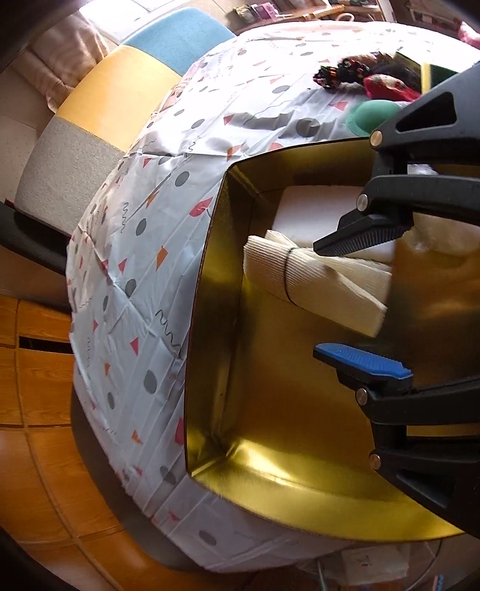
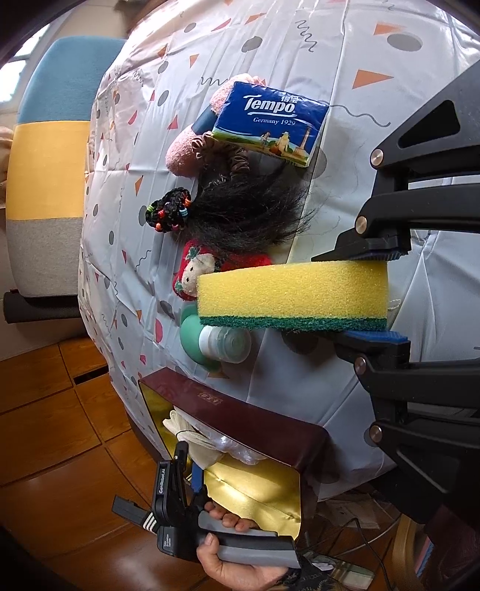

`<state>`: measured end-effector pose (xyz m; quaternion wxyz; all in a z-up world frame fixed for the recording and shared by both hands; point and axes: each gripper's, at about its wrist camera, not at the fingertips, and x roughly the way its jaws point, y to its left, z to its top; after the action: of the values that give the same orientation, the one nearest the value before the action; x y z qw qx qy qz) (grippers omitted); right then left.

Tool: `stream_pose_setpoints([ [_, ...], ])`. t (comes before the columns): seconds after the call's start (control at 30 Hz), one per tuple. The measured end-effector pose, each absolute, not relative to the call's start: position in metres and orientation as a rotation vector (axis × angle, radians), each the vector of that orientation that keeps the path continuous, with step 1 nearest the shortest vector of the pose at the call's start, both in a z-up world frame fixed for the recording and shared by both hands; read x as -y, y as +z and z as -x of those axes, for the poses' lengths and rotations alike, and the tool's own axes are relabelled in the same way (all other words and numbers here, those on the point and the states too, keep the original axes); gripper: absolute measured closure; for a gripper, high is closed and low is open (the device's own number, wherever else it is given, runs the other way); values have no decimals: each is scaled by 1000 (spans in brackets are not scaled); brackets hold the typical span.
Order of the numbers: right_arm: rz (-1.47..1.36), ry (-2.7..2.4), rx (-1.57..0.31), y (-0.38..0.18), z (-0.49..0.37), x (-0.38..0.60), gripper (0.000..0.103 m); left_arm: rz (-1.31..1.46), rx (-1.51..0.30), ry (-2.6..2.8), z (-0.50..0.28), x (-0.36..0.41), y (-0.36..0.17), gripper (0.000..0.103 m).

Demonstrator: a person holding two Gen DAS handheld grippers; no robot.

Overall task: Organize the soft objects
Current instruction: 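Lower the beige cloth strip into the gold tray and open the left gripper, then carry the yellow-green sponge into the gold tray and open the right gripper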

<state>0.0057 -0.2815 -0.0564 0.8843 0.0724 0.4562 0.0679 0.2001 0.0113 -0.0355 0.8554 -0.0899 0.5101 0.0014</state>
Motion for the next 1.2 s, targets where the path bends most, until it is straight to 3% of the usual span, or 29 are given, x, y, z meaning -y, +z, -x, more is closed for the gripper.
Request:
stream_pose_setpoints([
  [0.57,-103,103,-931,-56,-5,273,75,-2,-844,53,-62,-26,13,53],
  [1.2,-85,30,-937,-37,-5,259,75,46,-811,56,-29,-59,16,52],
])
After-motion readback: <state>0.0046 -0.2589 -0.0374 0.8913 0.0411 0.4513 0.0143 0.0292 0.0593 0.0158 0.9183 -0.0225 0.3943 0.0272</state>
